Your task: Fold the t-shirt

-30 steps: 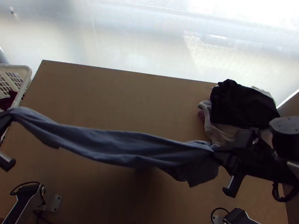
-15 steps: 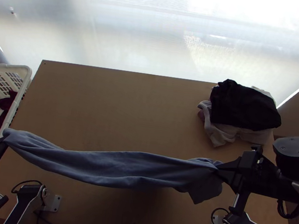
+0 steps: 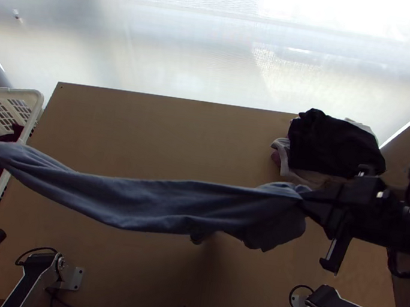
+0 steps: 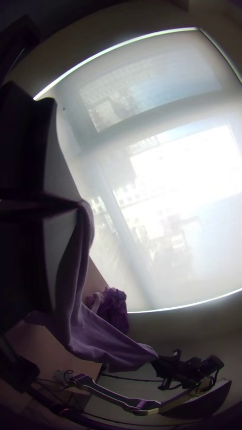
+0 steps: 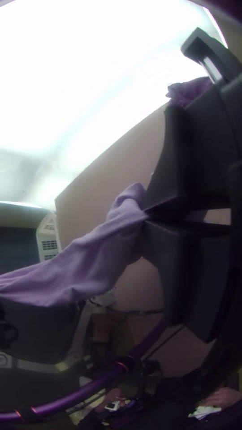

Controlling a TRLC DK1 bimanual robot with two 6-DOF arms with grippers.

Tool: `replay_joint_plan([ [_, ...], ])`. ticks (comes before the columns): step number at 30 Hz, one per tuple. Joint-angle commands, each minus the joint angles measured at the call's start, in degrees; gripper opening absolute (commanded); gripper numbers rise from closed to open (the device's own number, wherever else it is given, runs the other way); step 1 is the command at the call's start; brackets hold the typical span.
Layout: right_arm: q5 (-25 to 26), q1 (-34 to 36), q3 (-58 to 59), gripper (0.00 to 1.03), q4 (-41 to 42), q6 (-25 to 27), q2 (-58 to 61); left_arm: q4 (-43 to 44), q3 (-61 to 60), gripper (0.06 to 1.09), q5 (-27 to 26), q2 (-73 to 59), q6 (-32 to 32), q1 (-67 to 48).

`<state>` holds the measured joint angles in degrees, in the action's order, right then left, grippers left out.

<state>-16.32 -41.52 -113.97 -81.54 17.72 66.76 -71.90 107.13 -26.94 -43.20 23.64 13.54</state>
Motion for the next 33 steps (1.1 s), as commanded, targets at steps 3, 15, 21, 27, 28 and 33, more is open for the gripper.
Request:
replay_joint_plan([
  [3,-0.3,3.1,-4.8,0.03,-0.3,-2.1,0.7,-1.6,1.8,0.1,-0.5,0.7,-4.6,1.7],
  [15,-4.0,4.4,5.1,0.03,0.9,-3.7,0.4,-7.6,-3.1,0.1,-9.3,-1.9,-8.9,-0.2],
  [21,-4.9,6.8,5.8,0.03,2.1,0.7,11.1,-0.1,-8.3,0.1,-9.4,-14.6,-9.1,-0.9],
  [27,-10.8,14.9,13.7,0.03,11.8,7.1,24.0,14.2,-27.8,0.1,-7.2,-25.2,-0.9,-1.9],
  [28,-12.2,15.9,13.2,0.03,11.8,8.2,26.9,15.3,-29.5,0.1,-6.0,-27.5,1.1,-2.4],
  [33,-15.3,20.2,9.7,0.03,12.0,12.4,41.6,19.3,-30.8,0.1,-3.7,-43.5,5.8,-5.5],
])
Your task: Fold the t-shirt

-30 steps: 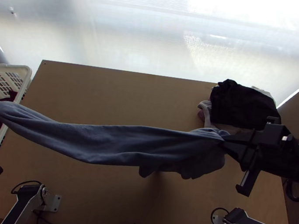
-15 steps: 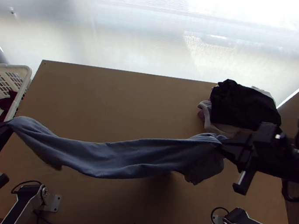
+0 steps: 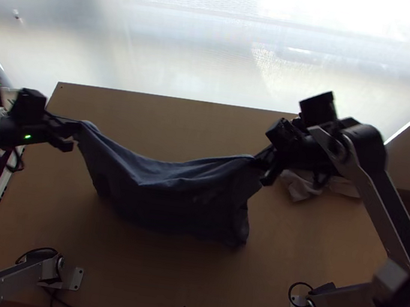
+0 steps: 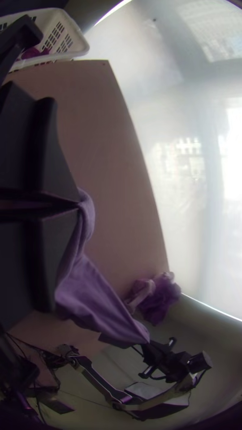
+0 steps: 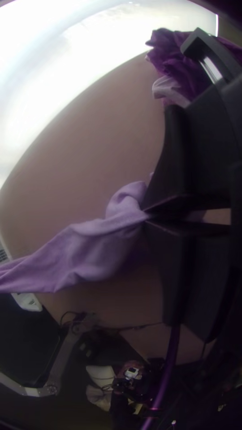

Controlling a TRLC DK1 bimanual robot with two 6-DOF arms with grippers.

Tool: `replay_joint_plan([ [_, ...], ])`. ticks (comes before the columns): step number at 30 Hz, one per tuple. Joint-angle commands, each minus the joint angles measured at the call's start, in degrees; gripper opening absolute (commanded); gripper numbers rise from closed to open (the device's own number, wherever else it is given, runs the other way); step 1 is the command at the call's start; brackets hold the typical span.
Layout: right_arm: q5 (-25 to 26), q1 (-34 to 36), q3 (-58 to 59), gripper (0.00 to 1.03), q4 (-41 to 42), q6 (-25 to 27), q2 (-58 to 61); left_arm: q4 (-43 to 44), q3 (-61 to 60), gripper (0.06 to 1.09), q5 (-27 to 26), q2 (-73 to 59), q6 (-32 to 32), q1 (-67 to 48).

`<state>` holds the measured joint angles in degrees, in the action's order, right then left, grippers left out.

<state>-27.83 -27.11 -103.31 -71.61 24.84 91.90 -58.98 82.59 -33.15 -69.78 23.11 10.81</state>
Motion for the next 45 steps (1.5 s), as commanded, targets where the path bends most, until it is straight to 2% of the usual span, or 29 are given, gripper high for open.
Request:
replay_joint_plan([
  [1,-3.7,6.5,-1.6,0.03,2.1,6.7,18.6,7.7,-5.2,0.1,3.1,-19.7,6.3,-3.1],
  [3,-3.6,7.9,-4.3,0.03,2.2,8.1,22.7,8.2,-1.2,0.1,3.7,-26.1,6.3,-4.5],
  [7,-2.9,9.8,-12.8,0.03,7.1,5.7,29.0,9.0,11.6,0.1,6.2,-39.5,3.9,-6.5],
  [9,-0.1,9.9,-17.4,0.03,9.3,5.2,32.0,9.0,19.7,0.1,6.3,-45.9,1.1,-6.5],
  [12,1.5,9.7,-27.0,0.03,9.4,5.0,38.8,8.2,30.4,0.1,6.5,-53.4,-1.7,-7.5],
  [13,3.2,9.6,-29.8,0.03,9.7,5.1,40.8,8.2,33.3,0.1,8.0,-55.5,-1.9,-7.8],
  [17,10.2,9.4,-31.1,0.03,17.7,4.9,45.0,6.6,46.2,0.1,11.0,-64.3,-5.1,-7.4],
  [21,12.5,10.6,-30.2,0.03,17.3,5.0,47.4,6.9,46.4,0.12,17.2,-67.2,-2.1,-7.4],
  [25,13.2,13.1,-29.1,0.03,15.5,3.6,46.4,7.2,45.8,0.12,17.2,-67.3,-1.2,-6.7],
  [29,14.3,13.7,-29.1,0.03,20.0,1.9,45.5,11.0,45.9,0.13,17.9,-67.6,-3.4,-6.0],
  [30,15.3,13.5,-29.4,0.06,21.3,0.9,45.5,11.2,45.9,0.16,18.0,-67.6,-3.8,-6.0],
  [32,17.0,13.0,-29.8,0.28,23.6,-1.6,45.4,10.8,45.8,0.24,17.9,-67.2,-4.0,-6.5],
  [33,17.5,12.5,-30.2,0.41,23.7,-2.7,45.4,10.4,45.8,0.43,18.0,-66.9,-4.0,-6.7],
  [34,18.2,12.2,-30.1,0.54,23.6,-3.7,45.4,9.8,45.8,0.81,18.0,-66.5,-3.9,-6.9],
  [35,18.2,11.8,-29.9,0.67,22.8,-4.4,45.2,9.1,45.7,1.07,18.0,-66.1,-3.7,-6.9],
  [37,18.3,11.6,-28.8,0.82,21.5,-6.1,44.6,9.1,45.5,1.04,18.0,-65.3,-3.5,-6.6],
  [38,18.3,11.7,-28.2,0.86,20.8,-6.8,44.2,9.1,45.6,1.04,17.9,-64.8,-3.5,-6.4],
  [41,18.3,11.6,-25.5,0.86,19.6,-7.5,41.2,8.8,45.8,1.04,17.8,-62.2,-4.8,-6.1],
  [45,18.3,11.2,-22.7,0.86,19.3,-7.6,37.0,5.5,45.0,1.04,17.7,-57.8,-3.2,-6.2],
])
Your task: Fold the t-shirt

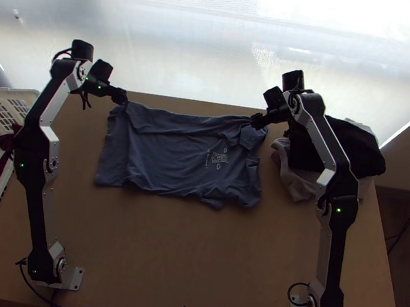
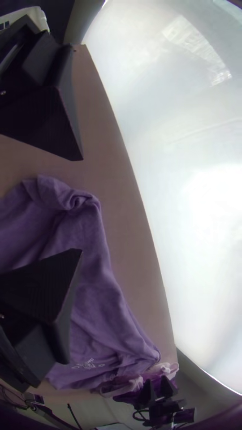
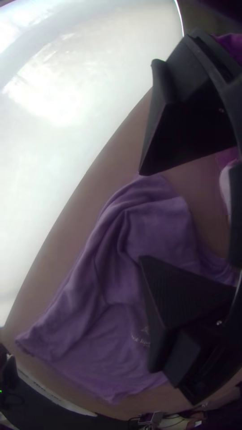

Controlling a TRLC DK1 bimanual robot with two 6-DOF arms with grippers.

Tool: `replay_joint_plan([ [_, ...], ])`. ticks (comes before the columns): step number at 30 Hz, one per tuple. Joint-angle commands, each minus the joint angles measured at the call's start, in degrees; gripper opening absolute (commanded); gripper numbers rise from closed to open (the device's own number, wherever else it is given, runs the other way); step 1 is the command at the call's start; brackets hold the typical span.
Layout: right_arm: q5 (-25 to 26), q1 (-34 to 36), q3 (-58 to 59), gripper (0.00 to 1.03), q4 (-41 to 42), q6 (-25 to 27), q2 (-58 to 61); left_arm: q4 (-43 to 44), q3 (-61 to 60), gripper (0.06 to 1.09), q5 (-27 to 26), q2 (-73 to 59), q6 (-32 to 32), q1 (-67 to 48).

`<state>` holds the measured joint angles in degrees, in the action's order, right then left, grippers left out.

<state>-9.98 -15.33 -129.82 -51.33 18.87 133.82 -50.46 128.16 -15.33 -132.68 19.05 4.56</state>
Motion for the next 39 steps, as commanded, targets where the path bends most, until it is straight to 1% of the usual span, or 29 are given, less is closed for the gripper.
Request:
replay_joint_plan([
  [1,0.5,-0.8,4.8,0.86,-1.1,-1.6,-5.6,-3.4,-1.6,1.04,-0.2,6.3,1.1,0.0],
  [4,0.5,-1.5,8.4,0.86,-1.7,-1.6,-7.7,-6.2,-5.2,1.04,-0.6,9.6,5.1,-0.6],
  [6,0.5,-3.0,12.4,0.86,-2.0,-1.6,-10.6,-4.7,-12.2,1.04,-0.6,14.8,8.6,-1.4],
  [8,0.6,-5.1,17.8,0.86,-2.0,-0.9,-14.7,2.8,-23.7,1.04,0.0,22.6,13.6,-2.4],
  [11,0.9,-8.9,26.7,0.86,-2.0,2.0,-21.3,15.8,-43.6,1.04,5.0,34.7,26.5,-4.7],
  [12,1.8,-10.5,30.1,0.86,-2.0,3.1,-23.8,18.0,-48.6,1.04,6.4,38.0,29.8,-5.3],
  [13,2.5,-12.0,33.7,0.86,-2.0,4.5,-26.6,18.6,-52.1,1.04,6.4,41.2,31.4,-5.5],
  [15,3.7,-14.9,40.8,0.86,-2.0,6.7,-31.9,18.5,-57.9,1.04,6.3,46.7,33.0,-6.3],
  [16,5.6,-16.3,44.3,0.86,-1.9,7.7,-34.2,18.8,-61.0,1.04,6.4,49.2,34.8,-6.7],
  [17,8.4,-17.7,47.5,0.86,-1.3,8.1,-36.1,21.2,-64.2,1.04,6.4,51.2,35.6,-7.1],
  [18,10.9,-18.7,49.8,0.86,-0.4,8.4,-37.6,23.1,-66.4,1.04,6.4,52.8,35.5,-7.4],
  [20,12.4,-19.1,53.7,0.86,2.6,8.4,-39.6,23.9,-69.2,1.04,6.4,54.7,35.1,-7.8],
  [23,12.6,-19.9,57.1,0.86,3.0,7.8,-42.3,27.5,-75.1,1.04,6.5,60.2,36.8,-8.7],
  [26,12.6,-20.9,61.2,0.86,3.0,8.3,-45.8,26.4,-80.8,1.04,6.9,65.7,41.7,-9.2],
  [29,12.6,-22.4,65.3,0.86,3.3,8.8,-47.9,27.1,-85.6,1.04,6.9,69.0,47.0,-9.1],
  [34,13.7,-26.6,68.3,0.86,4.0,8.1,-48.3,26.6,-87.6,1.04,6.7,68.9,47.5,-9.4],
  [36,14.4,-27.6,69.2,0.86,5.5,7.8,-48.5,27.2,-89.1,1.03,6.6,69.5,48.5,-9.7],
  [39,15.5,-28.0,70.3,0.83,9.2,7.2,-48.3,30.0,-90.0,1.03,6.5,69.5,47.7,-10.4],
])
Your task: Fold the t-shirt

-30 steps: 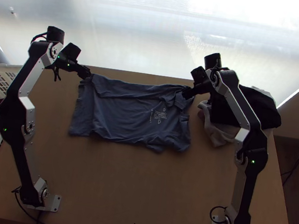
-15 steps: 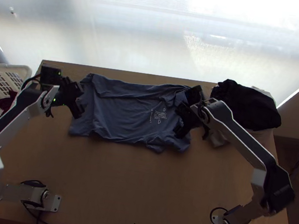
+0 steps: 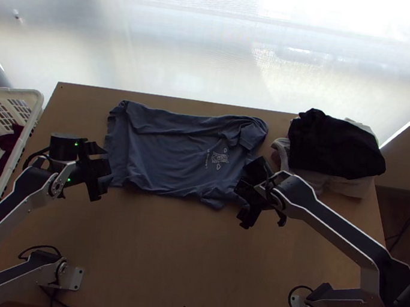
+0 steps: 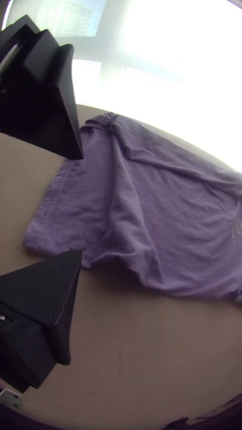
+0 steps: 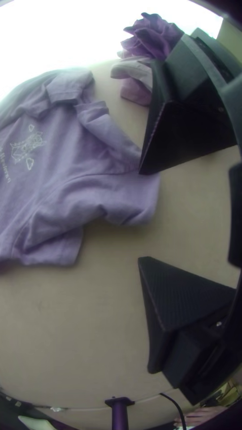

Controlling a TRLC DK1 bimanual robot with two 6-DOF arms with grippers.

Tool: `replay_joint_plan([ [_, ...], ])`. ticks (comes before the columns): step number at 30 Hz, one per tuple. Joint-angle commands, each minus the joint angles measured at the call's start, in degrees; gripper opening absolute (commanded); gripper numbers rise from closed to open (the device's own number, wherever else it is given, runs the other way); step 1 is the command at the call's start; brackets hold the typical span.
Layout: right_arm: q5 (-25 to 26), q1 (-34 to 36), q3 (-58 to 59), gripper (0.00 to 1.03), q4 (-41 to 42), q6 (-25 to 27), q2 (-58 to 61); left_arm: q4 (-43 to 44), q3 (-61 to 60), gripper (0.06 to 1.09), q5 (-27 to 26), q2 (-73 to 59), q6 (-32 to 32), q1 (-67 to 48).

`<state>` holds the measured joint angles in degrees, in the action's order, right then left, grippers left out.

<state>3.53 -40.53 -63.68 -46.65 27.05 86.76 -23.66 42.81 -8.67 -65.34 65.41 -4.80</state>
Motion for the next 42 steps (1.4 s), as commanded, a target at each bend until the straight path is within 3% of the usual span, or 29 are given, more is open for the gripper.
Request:
replay_joint_plan([
  [1,2.4,-2.8,4.4,0.81,5.7,-1.0,-1.1,4.9,-5.5,1.03,-0.1,2.1,1.4,-1.0],
  [17,9.2,-5.4,7.5,0.79,19.8,-0.7,4.0,14.6,-8.2,1.01,0.0,-2.9,1.0,-0.8],
  [28,12.1,-3.9,7.9,0.79,25.4,0.1,7.7,2.9,-8.8,1.01,-0.9,4.9,-1.1,-5.2],
  [35,12.1,-4.0,7.3,0.79,26.4,-0.2,8.2,6.2,-10.6,1.01,-1.0,0.1,-2.0,-7.4],
  [42,12.8,-4.5,7.4,0.79,26.8,-0.2,8.4,16.7,-9.4,1.01,-0.9,-9.6,-3.2,-7.2],
])
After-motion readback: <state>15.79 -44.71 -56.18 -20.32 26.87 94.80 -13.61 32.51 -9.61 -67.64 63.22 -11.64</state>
